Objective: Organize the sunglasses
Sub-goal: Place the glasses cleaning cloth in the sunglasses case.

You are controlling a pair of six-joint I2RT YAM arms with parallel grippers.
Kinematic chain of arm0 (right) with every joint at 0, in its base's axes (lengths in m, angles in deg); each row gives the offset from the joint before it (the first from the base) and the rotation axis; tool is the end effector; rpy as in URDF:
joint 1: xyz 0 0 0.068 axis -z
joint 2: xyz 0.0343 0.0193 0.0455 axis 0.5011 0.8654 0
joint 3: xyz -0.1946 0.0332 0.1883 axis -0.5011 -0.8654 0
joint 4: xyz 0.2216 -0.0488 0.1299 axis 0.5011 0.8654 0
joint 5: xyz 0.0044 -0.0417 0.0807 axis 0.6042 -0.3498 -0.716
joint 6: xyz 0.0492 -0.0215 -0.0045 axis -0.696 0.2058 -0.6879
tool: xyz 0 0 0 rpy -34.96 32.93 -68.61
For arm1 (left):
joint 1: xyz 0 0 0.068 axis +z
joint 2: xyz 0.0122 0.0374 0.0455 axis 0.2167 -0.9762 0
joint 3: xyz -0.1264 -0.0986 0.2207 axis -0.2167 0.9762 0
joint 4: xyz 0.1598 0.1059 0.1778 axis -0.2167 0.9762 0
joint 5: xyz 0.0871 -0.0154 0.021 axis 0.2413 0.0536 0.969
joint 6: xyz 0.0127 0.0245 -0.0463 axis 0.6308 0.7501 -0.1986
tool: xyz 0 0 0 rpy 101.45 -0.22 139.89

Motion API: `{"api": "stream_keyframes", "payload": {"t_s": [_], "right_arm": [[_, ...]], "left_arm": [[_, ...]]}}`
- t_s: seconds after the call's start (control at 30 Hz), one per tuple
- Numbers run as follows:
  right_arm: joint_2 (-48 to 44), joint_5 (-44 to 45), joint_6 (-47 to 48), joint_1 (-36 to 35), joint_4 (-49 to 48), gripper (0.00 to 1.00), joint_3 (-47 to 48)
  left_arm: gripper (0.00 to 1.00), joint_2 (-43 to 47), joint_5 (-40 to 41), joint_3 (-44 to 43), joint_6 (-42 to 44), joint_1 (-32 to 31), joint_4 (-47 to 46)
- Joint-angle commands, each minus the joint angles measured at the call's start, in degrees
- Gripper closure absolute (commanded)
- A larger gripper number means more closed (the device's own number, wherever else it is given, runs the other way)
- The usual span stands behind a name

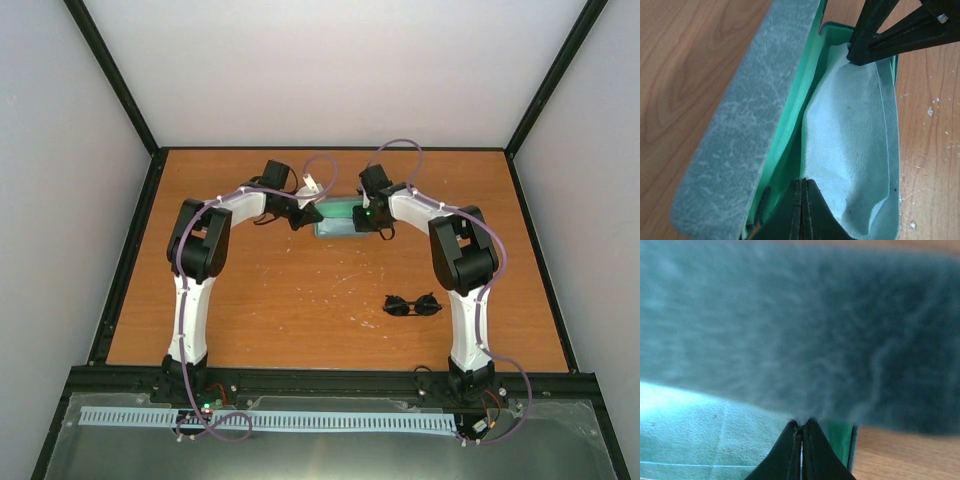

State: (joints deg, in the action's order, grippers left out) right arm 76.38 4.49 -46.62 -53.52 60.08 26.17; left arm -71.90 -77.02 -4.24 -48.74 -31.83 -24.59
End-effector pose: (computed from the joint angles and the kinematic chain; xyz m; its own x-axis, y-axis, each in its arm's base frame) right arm 0.4044 0.1790 0.1547 -0.9196 -0.1259 -0.3721 -0.2062 0.9610 0.1845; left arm 0.4375 -0.1780 0.1367 -0.3522 0.5607 -0.7494 0.9199 0.3549 -0.1668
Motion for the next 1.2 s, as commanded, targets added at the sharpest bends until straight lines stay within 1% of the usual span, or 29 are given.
{"api": "stream_keyframes", "payload": {"t_s": [0.0,0.23,0.37,0.6,0.97,1.17], "right_arm": [[-0.9,1.0,-1.2,0.3,-2.4,0.97,-2.5],[-3.4,2.4,-2.4,0.3,-5.8,0.97,-4.9],[-3.1,2.6,-2.9,0.3,-6.1,0.97,-4.2],[-4.1,3.4,-3.5,0.3,-7.8,0.97,-4.4],[-7.4,4.9,-4.6,0.4,-11.6,0.97,-8.0],[-5.3,3.4,-4.7,0.3,-9.7,0.97,-7.2]], "left_arm": [[0.98,-0.1,0.3,1.3,0.4,0.2,-0.8],[0.96,0.4,1.1,2.5,-0.4,-0.1,-2.1],[0.95,0.7,1.3,2.8,-0.7,-0.3,-2.6],[0.95,1.1,1.6,2.6,-1.0,-0.3,-3.1],[0.96,1.5,2.0,2.6,-2.2,-0.2,-4.4],[0.96,1.4,2.1,2.7,-2.4,-0.3,-4.6]]}}
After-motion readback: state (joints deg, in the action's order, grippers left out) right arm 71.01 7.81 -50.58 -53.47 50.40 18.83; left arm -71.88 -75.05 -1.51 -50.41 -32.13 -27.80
